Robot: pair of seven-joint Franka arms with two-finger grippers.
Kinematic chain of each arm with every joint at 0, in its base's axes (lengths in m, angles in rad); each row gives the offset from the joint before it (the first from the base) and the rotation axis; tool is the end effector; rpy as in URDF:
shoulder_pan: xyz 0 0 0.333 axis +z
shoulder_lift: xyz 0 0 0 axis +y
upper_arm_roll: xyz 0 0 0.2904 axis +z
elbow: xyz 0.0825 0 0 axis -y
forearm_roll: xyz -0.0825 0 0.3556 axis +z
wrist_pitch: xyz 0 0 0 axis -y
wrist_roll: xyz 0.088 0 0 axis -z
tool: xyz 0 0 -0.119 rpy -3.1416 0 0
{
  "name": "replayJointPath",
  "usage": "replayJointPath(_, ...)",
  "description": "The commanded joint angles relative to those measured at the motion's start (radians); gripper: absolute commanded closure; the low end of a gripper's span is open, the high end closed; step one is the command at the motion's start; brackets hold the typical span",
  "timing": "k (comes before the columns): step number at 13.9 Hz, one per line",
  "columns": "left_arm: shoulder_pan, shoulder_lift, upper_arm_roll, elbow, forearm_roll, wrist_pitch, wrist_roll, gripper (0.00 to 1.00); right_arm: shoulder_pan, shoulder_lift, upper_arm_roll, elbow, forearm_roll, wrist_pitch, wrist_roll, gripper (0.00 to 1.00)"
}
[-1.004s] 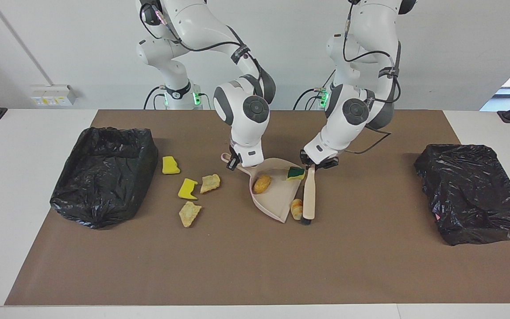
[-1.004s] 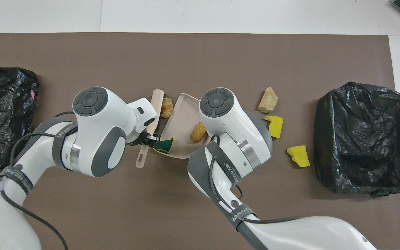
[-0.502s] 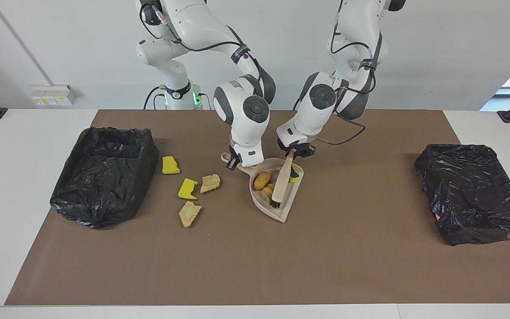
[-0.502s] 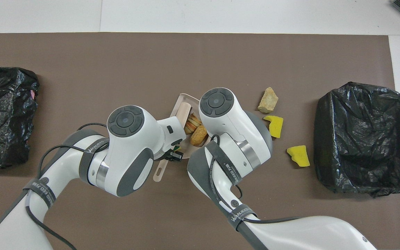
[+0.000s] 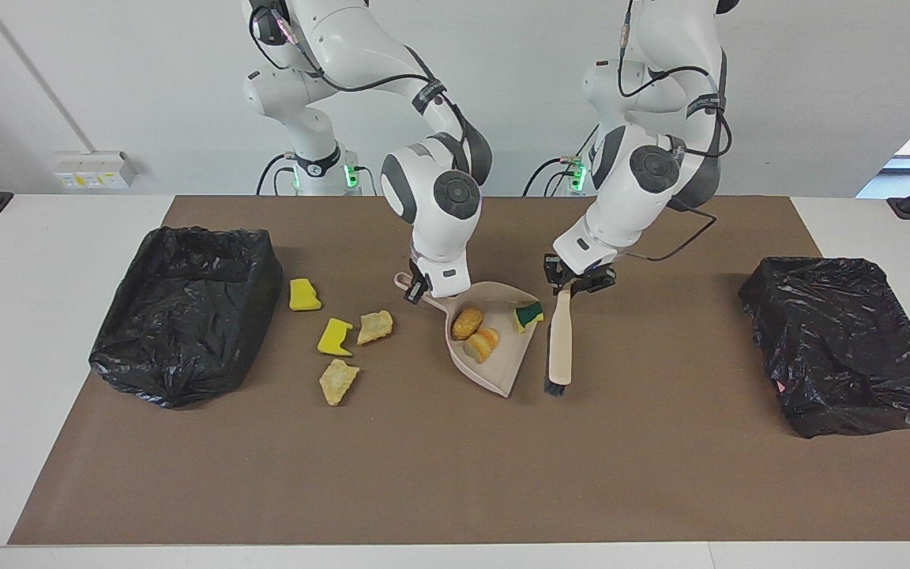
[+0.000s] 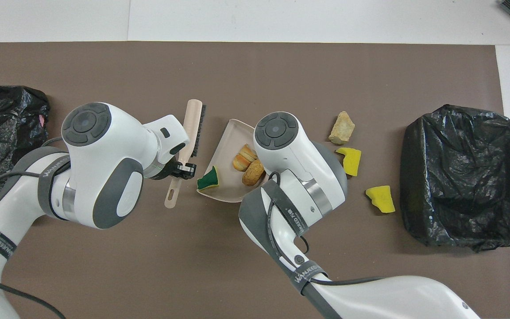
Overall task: Sweep and dump trash in bin
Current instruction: 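Carry the loaded dustpan with the right gripper over the nearer trash bag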
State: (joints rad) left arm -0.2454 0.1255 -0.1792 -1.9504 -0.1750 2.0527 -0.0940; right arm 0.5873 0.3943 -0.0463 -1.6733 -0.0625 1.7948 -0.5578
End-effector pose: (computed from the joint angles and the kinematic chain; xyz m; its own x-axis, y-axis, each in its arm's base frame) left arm 0.5019 -0.2370 0.3921 0.9678 -0.2475 -0.0455 -0.2366 -0.9565 0.1710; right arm 0.5099 0.3018 0.3347 0.4080 0.8730 -0.2672 0.8932 -0.4422 -0.0811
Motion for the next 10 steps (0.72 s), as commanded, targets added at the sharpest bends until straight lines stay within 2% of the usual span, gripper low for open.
replayJointPath(1, 0.011, -0.026, -0.002, 0.007, -0.009, -0.061, -0.009, 1.00, -0.009, -0.020, 0.005, 0.003, 0.015, -0.015, -0.002, 1.00)
replayJointPath(4, 0.017, -0.052, 0.001, -0.005, -0.003, -0.118, -0.027, 1.00, -0.047, -0.066, 0.003, 0.001, 0.021, -0.021, -0.011, 1.00)
replayJointPath(8, 0.038, -0.083, 0.004, -0.007, 0.075, -0.121, -0.179, 1.00, -0.113, -0.136, 0.003, -0.002, 0.021, -0.072, -0.051, 1.00)
replayJointPath(10, 0.064, -0.092, 0.003, -0.010, 0.077, -0.124, -0.181, 1.00, -0.161, -0.181, 0.003, -0.002, 0.021, -0.115, -0.088, 1.00)
